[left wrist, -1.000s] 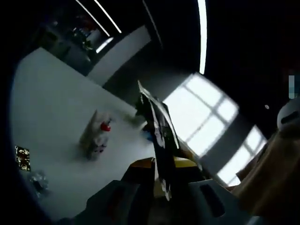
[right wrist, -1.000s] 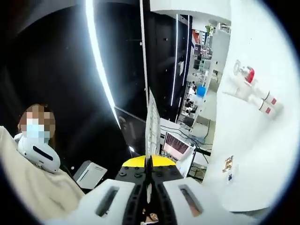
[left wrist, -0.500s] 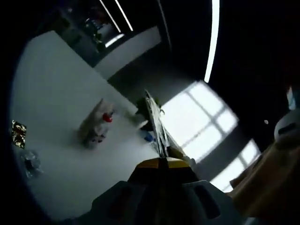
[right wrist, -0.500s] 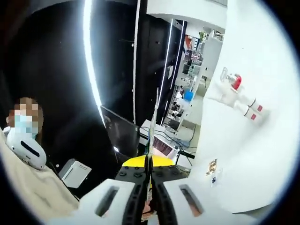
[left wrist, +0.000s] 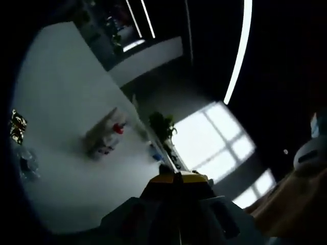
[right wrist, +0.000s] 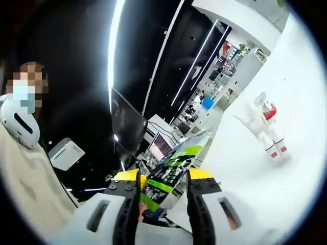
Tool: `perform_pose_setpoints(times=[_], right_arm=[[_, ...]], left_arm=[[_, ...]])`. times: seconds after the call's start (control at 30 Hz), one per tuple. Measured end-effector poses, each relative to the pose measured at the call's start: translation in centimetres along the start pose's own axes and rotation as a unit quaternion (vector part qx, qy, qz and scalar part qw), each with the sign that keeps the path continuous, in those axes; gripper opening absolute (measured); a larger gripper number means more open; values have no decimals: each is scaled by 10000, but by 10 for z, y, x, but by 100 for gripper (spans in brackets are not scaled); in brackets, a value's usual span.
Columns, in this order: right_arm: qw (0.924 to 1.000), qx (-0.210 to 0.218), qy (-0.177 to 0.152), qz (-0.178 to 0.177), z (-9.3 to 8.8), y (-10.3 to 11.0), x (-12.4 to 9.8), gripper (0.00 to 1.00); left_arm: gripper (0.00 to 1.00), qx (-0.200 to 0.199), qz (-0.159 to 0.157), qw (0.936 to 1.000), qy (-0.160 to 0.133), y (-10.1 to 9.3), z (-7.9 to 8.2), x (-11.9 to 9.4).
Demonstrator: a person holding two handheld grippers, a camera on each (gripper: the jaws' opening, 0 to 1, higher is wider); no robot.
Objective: Arrange the skincare products in the storage area until every visible bottle or jar stands upright without overlapping.
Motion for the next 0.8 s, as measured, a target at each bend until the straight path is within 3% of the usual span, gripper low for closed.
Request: perform_pose_setpoints(times=[0.3, 0.43, 0.8], right_arm=[[9982, -346, 476, -58, -4, -2, 7, 66], [9954, -553, 724, -280, -7, -9, 7, 76], [9885, -806, 1006, -784, -9, -28, -4, 88]], left_arm=[[0, -53, 93, 9999, -54, 8, 5, 3], [0, -94, 171, 9998, -45, 15, 7, 4], [0, -172, 371, 9991, 130, 33, 8, 12]])
Point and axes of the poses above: the point that each gripper's makers call its tool centre point, and the gripper's own axes: x roughly forward along the fingers, y roughly to its left, z roughly out of its top, the point moved 8 cm from there along -x, roughly backward along the fingers
